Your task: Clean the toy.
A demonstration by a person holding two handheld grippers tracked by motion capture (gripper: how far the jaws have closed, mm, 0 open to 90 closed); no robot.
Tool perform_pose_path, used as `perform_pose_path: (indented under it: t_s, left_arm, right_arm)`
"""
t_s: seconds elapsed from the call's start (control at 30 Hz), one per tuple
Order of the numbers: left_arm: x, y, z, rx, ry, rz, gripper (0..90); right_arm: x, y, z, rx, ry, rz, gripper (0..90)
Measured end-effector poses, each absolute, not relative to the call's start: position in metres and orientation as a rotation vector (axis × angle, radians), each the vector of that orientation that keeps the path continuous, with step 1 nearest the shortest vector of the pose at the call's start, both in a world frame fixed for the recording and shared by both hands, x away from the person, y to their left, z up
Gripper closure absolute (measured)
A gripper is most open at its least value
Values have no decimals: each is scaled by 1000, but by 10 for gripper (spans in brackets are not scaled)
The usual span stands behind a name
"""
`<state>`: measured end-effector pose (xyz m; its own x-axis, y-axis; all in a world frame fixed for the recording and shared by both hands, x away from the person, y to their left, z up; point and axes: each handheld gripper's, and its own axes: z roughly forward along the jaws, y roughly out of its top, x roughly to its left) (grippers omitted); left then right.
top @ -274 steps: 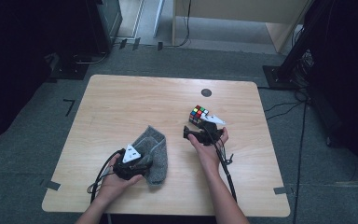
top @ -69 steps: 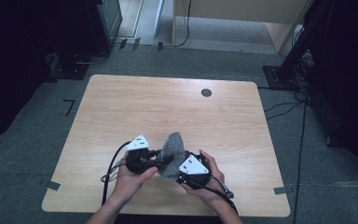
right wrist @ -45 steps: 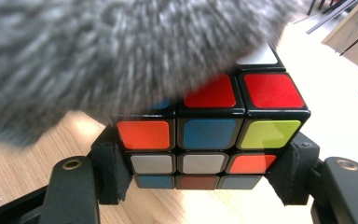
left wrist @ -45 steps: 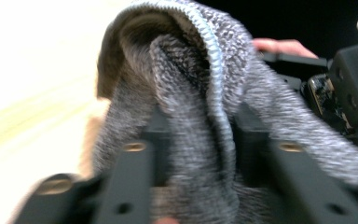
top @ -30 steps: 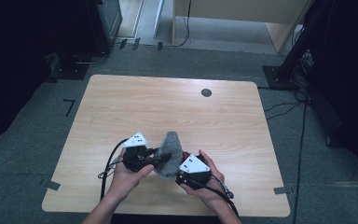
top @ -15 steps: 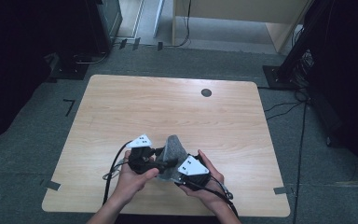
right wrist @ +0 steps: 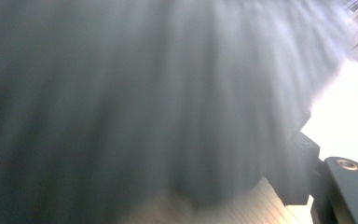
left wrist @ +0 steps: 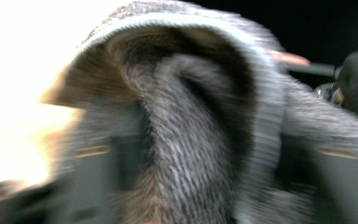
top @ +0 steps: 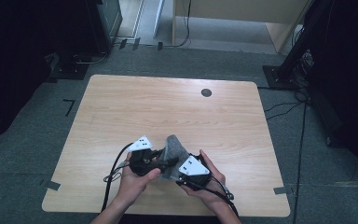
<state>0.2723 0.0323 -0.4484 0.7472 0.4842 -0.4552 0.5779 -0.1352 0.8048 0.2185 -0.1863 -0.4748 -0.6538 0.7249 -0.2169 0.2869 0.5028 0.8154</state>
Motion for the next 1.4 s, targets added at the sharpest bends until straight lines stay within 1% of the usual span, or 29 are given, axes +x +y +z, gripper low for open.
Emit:
perform_pose_path:
  t_s: [0.07, 0.1, 0.13, 0.2, 0.27, 0.3, 0.33, 0.37, 0.4, 0.47, 0.5, 0.57, 0.6, 0.67, 0.7, 0.73, 0.77, 0.83, 0.87, 0.9, 0.97, 1.03, 1.1, 1.17, 1.2, 1.3, 1.33, 1.37, 1.4]
  left_arm:
    - [276, 36, -449, 1757, 849, -154, 727]
    - [275, 34, -450, 1768, 848, -146, 683]
    - [274, 28, -451, 1789, 849, -144, 573]
    - [272, 16, -455, 1845, 848, -166, 207]
    - [269, 15, -456, 1843, 841, -144, 225]
    - [268, 19, -453, 1827, 832, -96, 482]
    - [267, 26, -449, 1796, 831, -54, 482]
    - [270, 33, -446, 1764, 835, -66, 708]
    - [273, 37, -445, 1742, 843, -103, 749]
    - [274, 36, -446, 1735, 838, -121, 711]
    - [273, 32, -448, 1754, 830, -127, 623]
    - [271, 19, -452, 1824, 816, -141, 295]
    - [268, 16, -452, 1838, 811, -106, 225]
    - [265, 19, -450, 1825, 804, -45, 337]
    - [266, 26, -446, 1798, 799, -31, 652]
    - [267, 31, -444, 1776, 802, -37, 652]
    - [271, 37, -442, 1752, 804, -81, 740]
    - [272, 36, -443, 1743, 797, -106, 699]
    - [271, 31, -444, 1766, 793, -106, 596]
    - [270, 23, -446, 1807, 795, -109, 262]
    - [265, 15, -449, 1845, 787, -85, 226]
    - [262, 21, -445, 1821, 765, -12, 363]
    - [267, 35, -440, 1768, 772, -37, 702]
    - [270, 40, -439, 1741, 784, -80, 705]
    - [271, 38, -440, 1744, 784, -89, 640]
    - [268, 18, -448, 1825, 778, -134, 233]
    - [266, 16, -448, 1834, 769, -93, 217]
    - [264, 18, -448, 1824, 764, -66, 264]
    - [265, 23, -446, 1811, 765, -48, 540]
  right_arm:
    - [219, -187, -474, 827, 2198, 1071, 344]
    - [218, -185, -473, 828, 2197, 1067, 344]
    - [218, -183, -474, 817, 2199, 1059, 344]
    - [215, -176, -476, 772, 2223, 1071, 344]
    - [213, -174, -477, 761, 2221, 1061, 344]
    - [214, -176, -477, 780, 2216, 1043, 344]
    - [214, -176, -477, 780, 2216, 1043, 344]
    - [215, -179, -477, 791, 2216, 1050, 345]
    - [215, -182, -476, 801, 2214, 1079, 344]
    - [216, -181, -473, 807, 2209, 1111, 345]
    - [216, -179, -472, 798, 2206, 1107, 344]
    - [215, -176, -473, 778, 2219, 1125, 345]
    - [213, -173, -474, 766, 2226, 1118, 344]
    - [212, -172, -475, 759, 2218, 1085, 344]
    - [214, -177, -475, 789, 2212, 1092, 344]
    - [214, -177, -475, 789, 2212, 1092, 344]
    - [214, -179, -475, 796, 2213, 1102, 344]
    - [214, -181, -471, 807, 2205, 1144, 344]
    - [214, -180, -470, 799, 2201, 1141, 344]
    - [213, -177, -470, 783, 2209, 1151, 344]
    - [212, -175, -471, 769, 2214, 1134, 344]
    - [211, -174, -472, 760, 2210, 1097, 344]
    - [212, -179, -472, 783, 2202, 1103, 344]
    - [214, -183, -469, 804, 2196, 1152, 344]
    - [214, -182, -468, 808, 2193, 1158, 344]
    - [213, -178, -467, 779, 2198, 1167, 344]
    - [212, -176, -468, 771, 2202, 1148, 344]
    - [211, -175, -470, 766, 2201, 1124, 344]
    - [212, -178, -472, 776, 2208, 1112, 344]
